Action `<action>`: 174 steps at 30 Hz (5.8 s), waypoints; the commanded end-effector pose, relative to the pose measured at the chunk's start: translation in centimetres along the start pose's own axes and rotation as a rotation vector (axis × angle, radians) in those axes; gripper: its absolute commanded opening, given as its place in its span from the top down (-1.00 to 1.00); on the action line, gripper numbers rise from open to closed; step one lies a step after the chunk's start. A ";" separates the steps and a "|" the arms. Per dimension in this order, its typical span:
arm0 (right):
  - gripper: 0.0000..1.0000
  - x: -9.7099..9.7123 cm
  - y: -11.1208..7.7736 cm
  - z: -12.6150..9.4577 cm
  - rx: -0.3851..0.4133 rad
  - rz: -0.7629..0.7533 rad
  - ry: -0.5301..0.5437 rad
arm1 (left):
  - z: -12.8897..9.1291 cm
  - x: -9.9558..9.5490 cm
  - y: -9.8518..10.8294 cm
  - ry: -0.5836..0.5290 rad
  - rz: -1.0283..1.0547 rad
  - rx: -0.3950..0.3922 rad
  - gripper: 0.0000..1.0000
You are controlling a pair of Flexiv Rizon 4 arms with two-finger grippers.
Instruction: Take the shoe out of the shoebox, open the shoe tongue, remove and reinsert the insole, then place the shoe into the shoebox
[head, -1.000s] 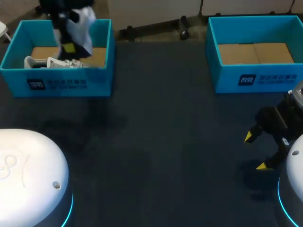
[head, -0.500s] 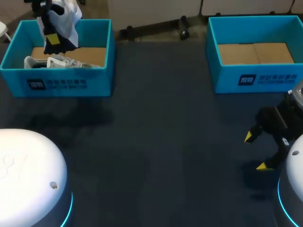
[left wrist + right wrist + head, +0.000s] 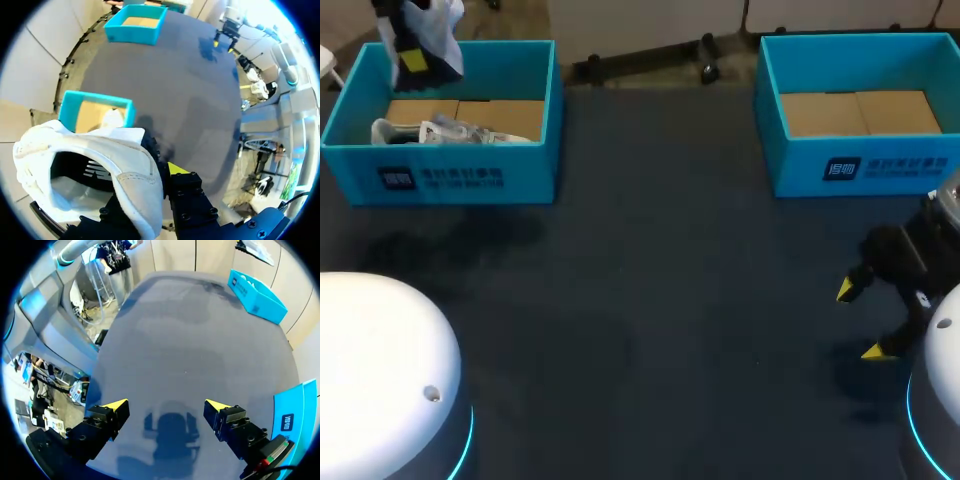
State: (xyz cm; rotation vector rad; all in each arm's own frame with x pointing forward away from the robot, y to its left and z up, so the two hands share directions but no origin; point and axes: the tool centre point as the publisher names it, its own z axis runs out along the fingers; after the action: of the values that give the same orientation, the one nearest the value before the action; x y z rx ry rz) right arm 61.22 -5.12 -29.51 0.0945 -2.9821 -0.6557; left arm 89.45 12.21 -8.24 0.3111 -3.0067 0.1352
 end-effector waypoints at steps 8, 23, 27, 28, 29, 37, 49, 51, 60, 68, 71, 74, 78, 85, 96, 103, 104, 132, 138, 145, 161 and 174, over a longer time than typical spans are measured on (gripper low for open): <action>-1.00 0.0 0.0 0.1 0.003 0.000 -0.001 | -0.2 -10.8 2.0 0.031 0.032 -0.096 1.00; -1.00 0.0 0.0 0.1 0.003 0.000 -0.001 | -0.2 -12.2 2.3 0.028 0.028 -0.112 1.00; -1.00 0.0 0.0 0.1 0.003 0.000 -0.001 | -0.2 -12.2 2.3 0.028 0.028 -0.112 1.00; -1.00 0.0 0.0 0.1 0.003 0.000 -0.001 | -0.3 -13.5 2.6 0.025 0.026 -0.083 1.00; -1.00 0.0 0.0 0.1 0.003 0.000 -0.001 | -0.3 -15.2 3.0 0.005 0.026 -0.104 1.00; -1.00 0.0 0.0 0.1 0.003 0.000 -0.001 | 0.2 -24.2 6.1 -0.014 0.029 -0.116 1.00; -1.00 0.0 0.0 0.1 0.003 0.000 -0.001 | 0.6 -26.5 8.6 0.013 0.261 -0.066 1.00; -1.00 0.0 0.0 0.1 0.003 0.000 -0.001 | 0.5 -25.9 9.1 0.002 0.426 -0.108 1.00; -1.00 0.0 0.0 0.1 0.003 0.000 -0.001 | 0.4 -22.8 10.7 -0.057 0.958 -0.332 1.00; -1.00 0.0 0.0 0.1 0.003 0.000 -0.001 | 0.3 -22.3 11.7 -0.011 1.108 -0.444 1.00; -1.00 0.0 0.0 0.1 0.003 0.000 -0.001 | 0.3 -22.3 11.7 -0.011 1.108 -0.444 1.00; -1.00 0.0 0.0 0.1 0.003 0.000 -0.001 | 0.3 -22.3 11.7 -0.011 1.108 -0.444 1.00; -1.00 0.0 0.0 0.1 0.003 0.000 -0.001 | 0.4 -22.3 11.3 -0.046 1.230 -0.401 1.00; -1.00 0.0 0.0 0.1 0.003 0.000 -0.001 | 1.3 -24.2 11.7 -0.128 1.547 -0.395 1.00; -1.00 0.0 0.0 0.1 0.003 0.000 -0.001 | 3.1 -25.2 12.8 -0.189 1.872 -0.502 1.00; -1.00 0.0 0.0 0.1 0.003 0.000 -0.001 | 3.1 -25.4 12.9 -0.192 1.878 -0.501 1.00; -1.00 0.0 0.0 0.1 0.003 0.000 -0.001 | 3.1 -25.4 12.9 -0.192 1.878 -0.501 1.00; -1.00 0.0 0.0 0.1 0.003 0.000 -0.001 | 9.9 -30.1 13.9 0.003 1.836 -0.434 1.00; -1.00 0.0 0.0 0.1 0.003 0.000 -0.001 | 9.6 -31.7 14.0 -0.004 1.807 -0.441 1.00; -1.00 0.0 0.0 0.1 0.003 0.000 -0.001 | 11.3 -33.3 13.8 0.008 1.782 -0.454 1.00; -1.00 0.0 0.0 0.1 0.003 0.000 -0.001 | 12.0 -33.8 13.8 0.031 1.770 -0.443 1.00; -1.00 0.0 0.0 0.1 0.003 0.000 -0.001 | 15.1 -34.8 12.8 0.107 1.790 -0.420 1.00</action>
State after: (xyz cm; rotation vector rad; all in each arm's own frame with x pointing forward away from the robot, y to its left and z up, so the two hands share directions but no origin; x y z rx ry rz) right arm 61.22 -5.13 -29.51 0.0943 -2.9821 -0.6557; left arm 117.71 30.02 -28.04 -2.1776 -2.0747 -0.3419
